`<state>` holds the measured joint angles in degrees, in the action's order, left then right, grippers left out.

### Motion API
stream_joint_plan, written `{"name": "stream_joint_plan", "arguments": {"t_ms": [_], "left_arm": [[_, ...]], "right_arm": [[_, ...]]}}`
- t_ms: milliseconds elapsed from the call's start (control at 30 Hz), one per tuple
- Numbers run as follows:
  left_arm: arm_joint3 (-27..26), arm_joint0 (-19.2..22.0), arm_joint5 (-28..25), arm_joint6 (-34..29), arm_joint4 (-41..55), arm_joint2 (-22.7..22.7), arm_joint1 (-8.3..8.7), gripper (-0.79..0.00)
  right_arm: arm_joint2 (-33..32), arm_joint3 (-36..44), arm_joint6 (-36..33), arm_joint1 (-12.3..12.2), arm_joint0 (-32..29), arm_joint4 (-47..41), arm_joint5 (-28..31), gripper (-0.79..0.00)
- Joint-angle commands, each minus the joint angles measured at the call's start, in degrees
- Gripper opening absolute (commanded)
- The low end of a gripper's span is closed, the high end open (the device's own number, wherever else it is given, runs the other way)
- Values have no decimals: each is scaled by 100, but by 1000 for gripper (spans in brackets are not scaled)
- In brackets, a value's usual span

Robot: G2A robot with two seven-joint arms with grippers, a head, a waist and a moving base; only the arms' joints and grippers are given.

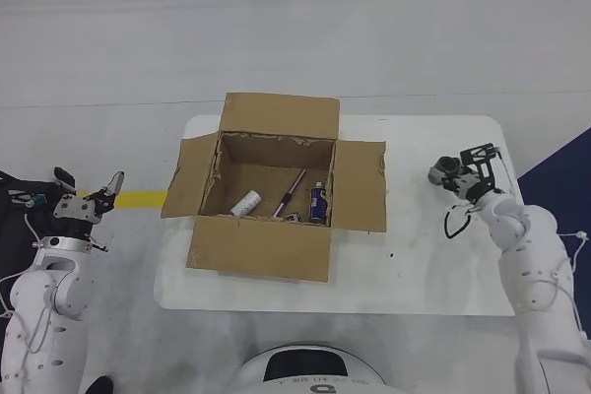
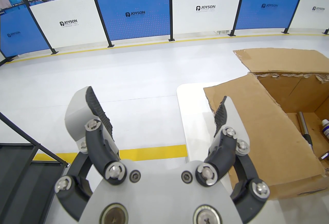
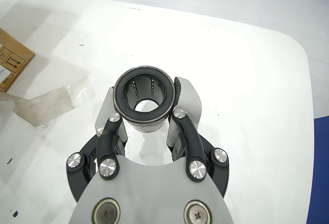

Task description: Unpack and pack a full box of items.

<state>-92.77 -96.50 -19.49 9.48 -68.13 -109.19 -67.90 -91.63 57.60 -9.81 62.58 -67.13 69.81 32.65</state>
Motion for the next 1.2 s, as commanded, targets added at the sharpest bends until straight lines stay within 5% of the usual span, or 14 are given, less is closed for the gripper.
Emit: {"name": "stream_joint_plan", "arguments": {"t_ms": [0, 167, 400, 467, 500, 700, 967, 1167], "left_arm": [[0, 0, 0, 0, 0, 0, 0, 0], [0, 0, 0, 0, 0, 0, 0, 0], [0, 0, 0, 0, 0, 0, 0, 0], [0, 0, 0, 0, 0, 0, 0, 0], [0, 0, 0, 0, 0, 0, 0, 0], [0, 0, 0, 0, 0, 0, 0, 0], [0, 0, 0, 0, 0, 0, 0, 0], [0, 0, 0, 0, 0, 0, 0, 0]], "right_arm": [[58, -151, 85, 6, 49, 34, -60, -785], [169, -400, 111, 11, 146, 71, -91, -785], [259, -547, 33, -5, 225, 106, -31, -437], [263, -531, 3, -14, 228, 111, -33, -58], [253, -484, 0, -23, 226, 123, -43, 0], [56, 108, 49, -91, -6, 155, -186, 0], [-176, 2078, 107, -140, -591, -26, -309, 0], [99, 3072, 13, -127, -464, -133, -44, 0]]}}
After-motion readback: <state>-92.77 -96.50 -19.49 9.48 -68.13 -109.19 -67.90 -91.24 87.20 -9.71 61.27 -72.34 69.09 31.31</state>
